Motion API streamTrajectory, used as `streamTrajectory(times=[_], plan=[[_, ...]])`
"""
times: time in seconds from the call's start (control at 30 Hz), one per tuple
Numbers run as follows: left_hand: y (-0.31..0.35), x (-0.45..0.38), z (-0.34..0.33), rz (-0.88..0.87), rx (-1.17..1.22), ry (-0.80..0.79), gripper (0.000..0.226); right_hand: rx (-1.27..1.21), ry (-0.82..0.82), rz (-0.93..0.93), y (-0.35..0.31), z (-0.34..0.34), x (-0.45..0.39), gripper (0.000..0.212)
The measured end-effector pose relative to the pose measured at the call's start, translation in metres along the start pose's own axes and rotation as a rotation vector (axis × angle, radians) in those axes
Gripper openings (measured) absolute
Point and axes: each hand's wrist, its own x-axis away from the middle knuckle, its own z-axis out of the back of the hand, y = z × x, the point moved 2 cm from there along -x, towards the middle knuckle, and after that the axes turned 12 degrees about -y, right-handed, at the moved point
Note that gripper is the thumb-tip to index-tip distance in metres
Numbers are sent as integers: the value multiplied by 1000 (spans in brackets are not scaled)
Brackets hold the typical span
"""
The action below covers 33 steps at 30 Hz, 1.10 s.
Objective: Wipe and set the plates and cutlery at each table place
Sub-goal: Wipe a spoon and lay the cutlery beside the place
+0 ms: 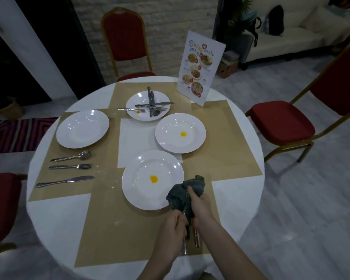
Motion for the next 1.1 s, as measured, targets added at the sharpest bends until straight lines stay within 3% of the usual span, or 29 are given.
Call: streamTrajectory(times=[0.13,0.33,0.4,0.5,0.57,0.63,0.77,0.93,1.1], plan=[[6,4,12,21,48,-38,28,490,126,276,-8,5,-10,28],[21,15,26,-11,81,-59,26,469,300,214,-30,40,-27,27],[26,19,35,-62,101,-11,26,381,232,205,-45,60,-28,30],[25,13,41,-56,110,18,26,238,-100,155,-49,55,-11,28],[22,7,34,-7,55,-60,24,217,-295,94,-37,42,-1,37],[18,4,27,0,19,-152,22,208,-391,38,-22,29,7,41],[16,3,19,-58,-18,-200,26,147,-354,-3,-14,17,20,33],[12,-5,14,-58,8,-79,34,243,-357,98,-11,14,32,25],[10,-1,3,-63,30,-100,31,80,-186,64,-20,23,26,15]])
